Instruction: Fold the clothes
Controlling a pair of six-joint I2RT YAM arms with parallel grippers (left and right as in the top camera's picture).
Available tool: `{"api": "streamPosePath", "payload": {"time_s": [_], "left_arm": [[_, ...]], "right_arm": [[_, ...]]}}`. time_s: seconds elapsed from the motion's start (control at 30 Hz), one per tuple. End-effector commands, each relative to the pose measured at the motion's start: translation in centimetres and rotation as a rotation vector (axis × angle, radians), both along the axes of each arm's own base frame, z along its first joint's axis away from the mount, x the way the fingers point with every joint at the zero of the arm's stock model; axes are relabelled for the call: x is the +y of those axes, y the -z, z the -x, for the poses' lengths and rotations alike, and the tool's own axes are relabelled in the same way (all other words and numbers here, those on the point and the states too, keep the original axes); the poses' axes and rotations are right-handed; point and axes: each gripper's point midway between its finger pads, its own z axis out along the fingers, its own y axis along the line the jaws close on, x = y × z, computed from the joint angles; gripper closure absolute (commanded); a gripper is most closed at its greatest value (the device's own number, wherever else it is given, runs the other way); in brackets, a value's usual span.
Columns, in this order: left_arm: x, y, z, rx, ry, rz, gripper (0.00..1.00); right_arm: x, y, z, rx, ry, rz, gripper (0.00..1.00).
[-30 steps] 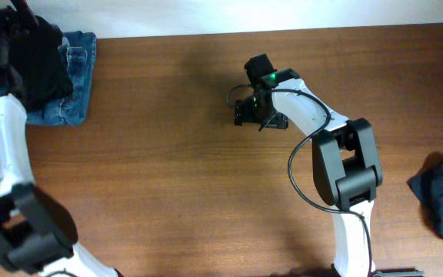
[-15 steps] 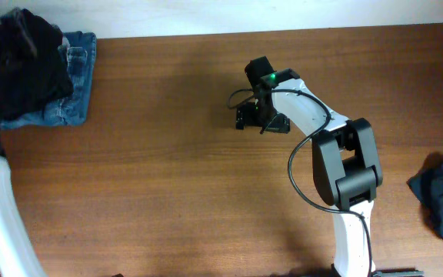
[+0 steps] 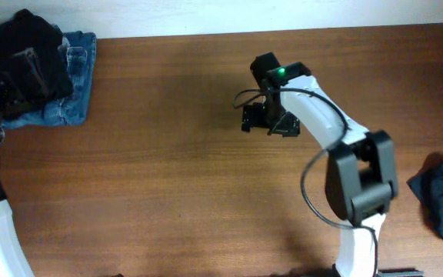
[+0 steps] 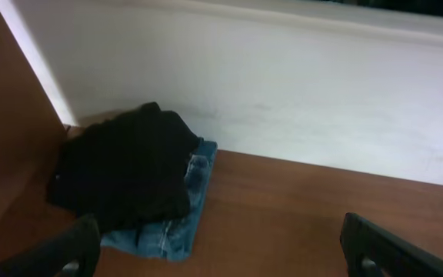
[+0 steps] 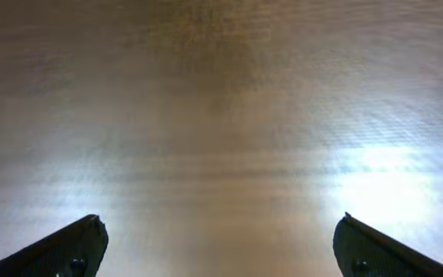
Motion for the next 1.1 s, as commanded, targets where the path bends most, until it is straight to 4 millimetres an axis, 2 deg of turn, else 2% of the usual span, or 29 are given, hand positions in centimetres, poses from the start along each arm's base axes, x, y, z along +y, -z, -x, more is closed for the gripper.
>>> {"api": "streamPosePath", "payload": {"time_s": [0.0, 0.17, 0.33, 0.53, 0.83, 1.07], "left_arm": [[-0.3, 0.6, 0.0, 0.021, 0.014, 0.005, 0.01], [-0.4, 1.7, 0.5, 0.070, 0.014, 0.024, 0.01], [-0.5, 2.2, 0.8, 0.090, 0.014, 0.032, 0.01], [-0.7, 3.1, 1.2, 0.131, 0.014, 0.048, 0.01], [-0.7, 3.2, 1.3, 0.136, 0.014, 0.051, 0.01], [-0.7, 3.2, 1.3, 0.136, 0.014, 0.051, 0.01]], "right_arm": [[-0.8, -5.6, 0.7, -0.121, 0.004, 0.033, 0.01], [-2.9, -10.9, 3.1, -0.199, 0.007, 0.091, 0.01], [-4.8, -14.2, 5.9, -0.226, 0.015, 0.132, 0.01], [-6.5, -16.5, 9.5, -0.210, 0.015, 0.159, 0.01], [-8.1, -19.3, 13.8, -0.220, 0.017, 0.155, 0.01], [-9.2, -22.0, 17.2, -0.299, 0.025, 0.118, 0.01]]}}
